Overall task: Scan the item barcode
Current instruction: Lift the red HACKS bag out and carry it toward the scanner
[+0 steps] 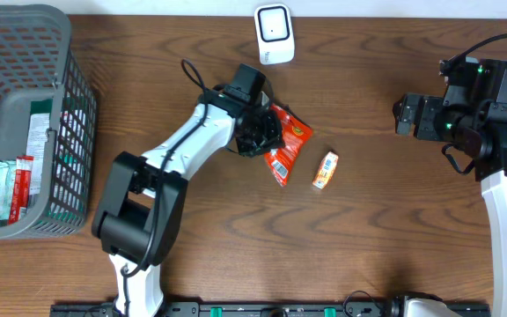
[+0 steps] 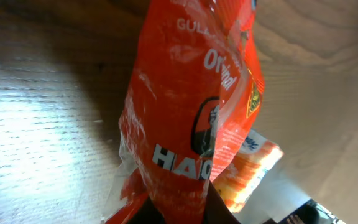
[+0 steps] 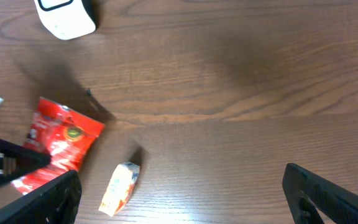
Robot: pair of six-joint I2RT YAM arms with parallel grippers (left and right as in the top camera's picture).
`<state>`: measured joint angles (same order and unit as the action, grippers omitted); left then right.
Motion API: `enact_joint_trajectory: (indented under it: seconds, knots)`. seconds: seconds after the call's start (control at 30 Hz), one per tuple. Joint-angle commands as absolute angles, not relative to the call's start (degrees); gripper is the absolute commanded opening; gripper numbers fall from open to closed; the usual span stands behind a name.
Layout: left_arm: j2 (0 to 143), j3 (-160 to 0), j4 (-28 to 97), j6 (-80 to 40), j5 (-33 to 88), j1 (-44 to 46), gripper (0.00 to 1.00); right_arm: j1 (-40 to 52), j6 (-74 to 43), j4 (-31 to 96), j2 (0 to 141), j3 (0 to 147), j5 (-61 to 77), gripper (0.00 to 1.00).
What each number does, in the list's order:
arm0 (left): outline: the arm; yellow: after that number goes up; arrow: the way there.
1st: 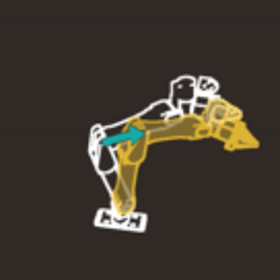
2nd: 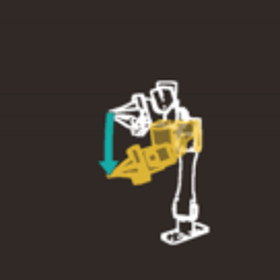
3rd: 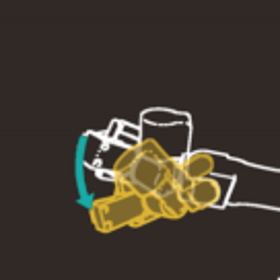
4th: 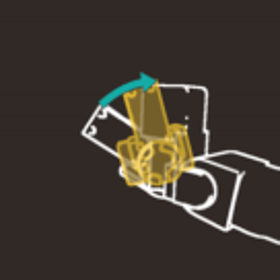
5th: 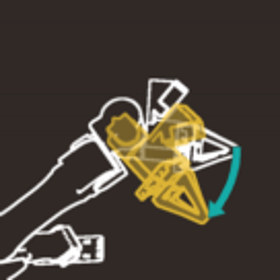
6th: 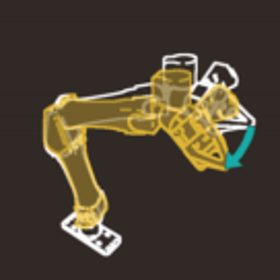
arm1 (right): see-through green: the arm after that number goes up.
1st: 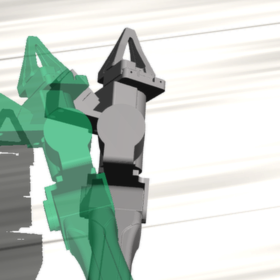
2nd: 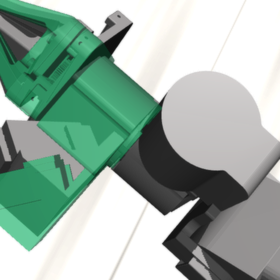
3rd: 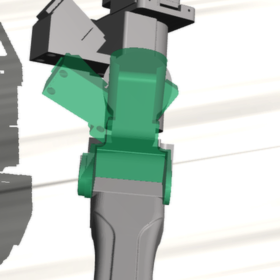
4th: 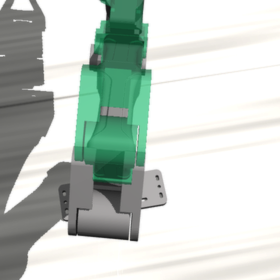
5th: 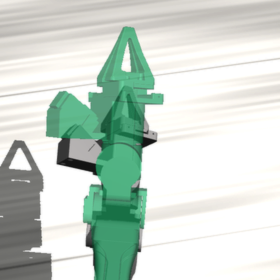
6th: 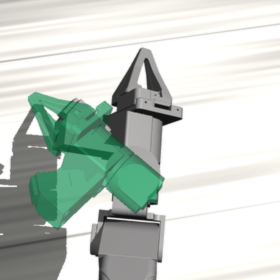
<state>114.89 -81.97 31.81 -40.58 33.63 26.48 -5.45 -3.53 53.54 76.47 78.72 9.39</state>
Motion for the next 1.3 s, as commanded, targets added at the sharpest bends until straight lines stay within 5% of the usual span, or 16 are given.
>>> enact_joint_trajectory:
  seconds: [0.0, 0.23, 0.33, 0.43, 0.57, 0.97, 1.1, 1.27]
  knots:
    - [115.57, -81.87, 31.29, -43.92, 30.26, 26.70, 0.07, -5.69, -4.23, 53.63, 76.05, 79.66, 9.47, 0.99]
    - [115.61, -81.19, 30.98, -44.25, 25.52, 29.12, 0.09, -5.69, -4.21, 53.63, 76.05, 79.66, 9.47, 0.99]
    - [115.61, -81.19, 30.72, -44.21, 24.32, 30.17, 0.24, -5.69, -4.21, 53.63, 76.05, 79.66, 9.47, 0.99]
    - [115.61, -81.19, 30.55, -43.40, 23.20, 30.61, 0.55, -5.69, -4.21, 53.63, 76.05, 79.66, 9.47, 0.99]
    - [115.37, -81.23, 29.58, -39.94, 22.94, 29.67, 0.72, -5.69, -4.21, 53.63, 76.05, 79.66, 9.47, 0.99]
    - [113.32, -81.32, 31.18, -26.55, 17.74, 28.23, 0.75, -5.69, -4.23, 53.63, 76.05, 79.66, 9.47, 0.99]
    - [113.89, -80.99, 32.21, -26.57, 7.84, 29.06, 0.51, -5.69, -4.21, 53.63, 76.05, 79.66, 9.47, 0.99]
    - [115.52, -80.77, 32.93, -26.57, 7.90, 30.35, 0.42, -5.69, -4.23, 53.63, 76.05, 79.66, 9.47, 0.99]
